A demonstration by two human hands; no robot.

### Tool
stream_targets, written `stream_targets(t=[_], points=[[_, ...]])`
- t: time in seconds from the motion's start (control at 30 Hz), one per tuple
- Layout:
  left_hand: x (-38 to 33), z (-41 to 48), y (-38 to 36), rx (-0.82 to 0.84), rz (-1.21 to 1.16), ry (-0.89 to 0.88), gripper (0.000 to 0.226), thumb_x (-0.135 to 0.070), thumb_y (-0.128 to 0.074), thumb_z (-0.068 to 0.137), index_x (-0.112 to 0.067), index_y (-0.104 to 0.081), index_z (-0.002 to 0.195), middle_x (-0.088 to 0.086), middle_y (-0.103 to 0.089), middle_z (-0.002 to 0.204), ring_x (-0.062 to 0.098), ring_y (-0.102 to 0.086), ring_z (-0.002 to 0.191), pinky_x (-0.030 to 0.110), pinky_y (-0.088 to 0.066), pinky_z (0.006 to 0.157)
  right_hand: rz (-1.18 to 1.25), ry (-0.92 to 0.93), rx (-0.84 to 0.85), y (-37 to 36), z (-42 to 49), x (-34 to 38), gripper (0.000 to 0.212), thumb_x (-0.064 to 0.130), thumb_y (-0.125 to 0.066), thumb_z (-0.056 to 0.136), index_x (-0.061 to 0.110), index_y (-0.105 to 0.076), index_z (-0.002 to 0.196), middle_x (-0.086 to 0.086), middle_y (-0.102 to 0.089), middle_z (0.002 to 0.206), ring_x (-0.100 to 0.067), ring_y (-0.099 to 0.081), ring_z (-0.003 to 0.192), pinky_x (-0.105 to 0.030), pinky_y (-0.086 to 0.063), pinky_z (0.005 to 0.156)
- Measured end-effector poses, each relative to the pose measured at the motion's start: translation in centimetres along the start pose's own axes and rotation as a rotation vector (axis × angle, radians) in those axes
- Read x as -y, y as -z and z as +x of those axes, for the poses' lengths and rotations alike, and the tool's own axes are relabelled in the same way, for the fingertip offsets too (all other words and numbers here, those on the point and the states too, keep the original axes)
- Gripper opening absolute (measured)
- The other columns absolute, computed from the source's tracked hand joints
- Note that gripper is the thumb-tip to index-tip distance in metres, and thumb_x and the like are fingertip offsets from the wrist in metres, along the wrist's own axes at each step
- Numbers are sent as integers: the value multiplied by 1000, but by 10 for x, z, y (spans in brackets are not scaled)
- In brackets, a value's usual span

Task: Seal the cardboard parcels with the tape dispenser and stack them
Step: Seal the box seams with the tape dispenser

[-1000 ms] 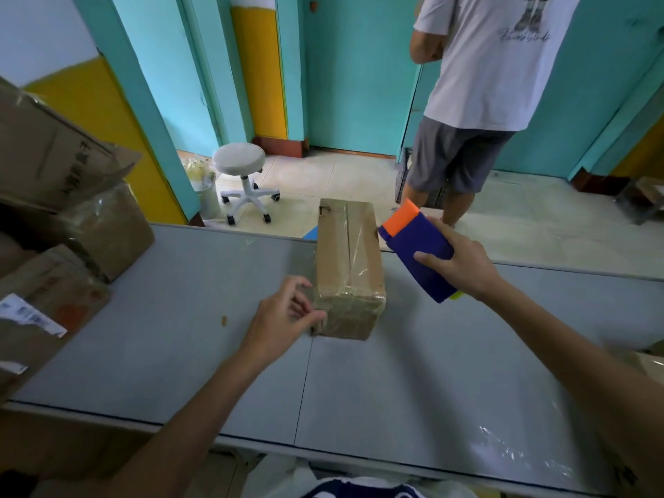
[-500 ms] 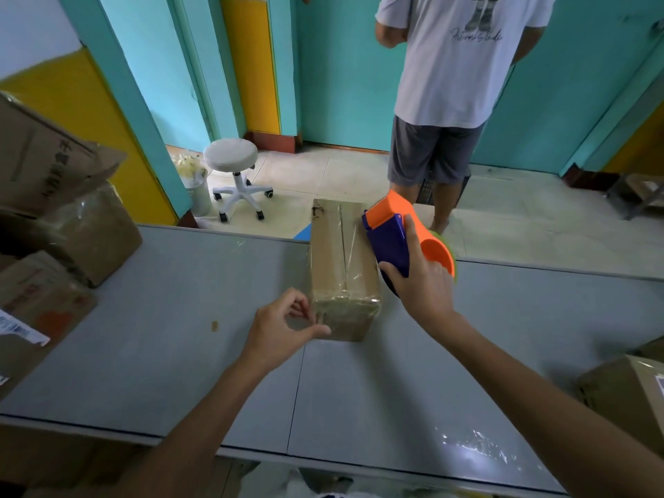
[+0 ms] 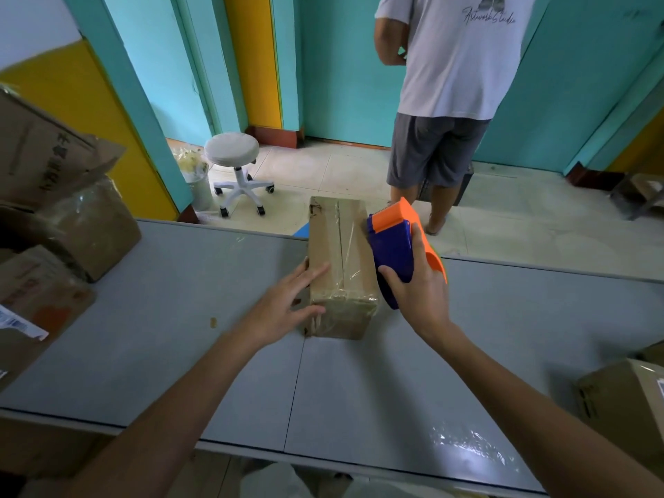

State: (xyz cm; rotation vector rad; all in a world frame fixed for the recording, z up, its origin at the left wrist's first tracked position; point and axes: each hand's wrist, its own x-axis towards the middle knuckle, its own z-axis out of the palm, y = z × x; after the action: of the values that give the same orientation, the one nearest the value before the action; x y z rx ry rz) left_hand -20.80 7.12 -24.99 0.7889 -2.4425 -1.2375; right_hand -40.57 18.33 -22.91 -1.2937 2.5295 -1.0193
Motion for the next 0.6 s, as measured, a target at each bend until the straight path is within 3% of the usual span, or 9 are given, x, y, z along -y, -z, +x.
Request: stream_targets(t=[0.13,0.2,0.3,0.33,0.43,0.53,0.6], points=[[-1,-10,-15,-216,1,-53,70,-10,-67,83,-34,-30,136,11,-41,143,6,-34,130,11,-32,101,34,-17,12,-2,-1,0,82,35,-61,90,21,-7,151,-13,-54,129,-28,-57,105,-39,-53,81],[-5,-13,-23,-305,86,-61,65,-9,-67,83,-25,-36,138,15,-48,137,13,-42,127,12,-35,99,26,-12,15,0,-2,0,83,36,-60,90,22,-7,151,-11,-55,129,-26,-57,105,-37,-52,79],[-9,-13,-29,-365,182,-41,59,-8,-67,83,-20,-45,137,18,-51,134,27,-51,122,26,-44,96,22,2,36,2,-2,-2,84,37,-61,89,23,-6,151,-9,-52,132,-25,-56,106,-35,-52,79],[-11,-13,-29,-356,200,-32,58,-8,-67,83,-19,-47,136,18,-52,133,28,-51,123,26,-42,97,40,-2,49,4,-1,-3,84,37,-61,89,24,-6,151,-9,-52,133,-24,-56,107,-36,-52,80],[-14,-12,-17,-318,197,-15,55,-3,-66,82,-17,-50,133,16,-58,127,28,-57,114,13,-38,90,145,-37,129,15,1,-5,84,38,-64,87,31,-9,150,-4,-50,134,-20,-53,111,-39,-53,85],[-6,-16,13,-392,123,45,57,18,-53,76,-17,-61,120,10,-65,114,25,-63,102,0,-36,79,213,-50,93,28,3,-11,80,36,-65,86,33,-15,149,1,-54,128,-15,-52,105,-41,-52,87],[-1,-21,39,-475,103,98,59,23,-46,73,-20,-66,108,9,-65,115,24,-60,109,-2,-33,86,201,-71,7,36,9,-18,78,36,-65,86,33,-17,148,-1,-56,127,-22,-55,109,-45,-51,88]])
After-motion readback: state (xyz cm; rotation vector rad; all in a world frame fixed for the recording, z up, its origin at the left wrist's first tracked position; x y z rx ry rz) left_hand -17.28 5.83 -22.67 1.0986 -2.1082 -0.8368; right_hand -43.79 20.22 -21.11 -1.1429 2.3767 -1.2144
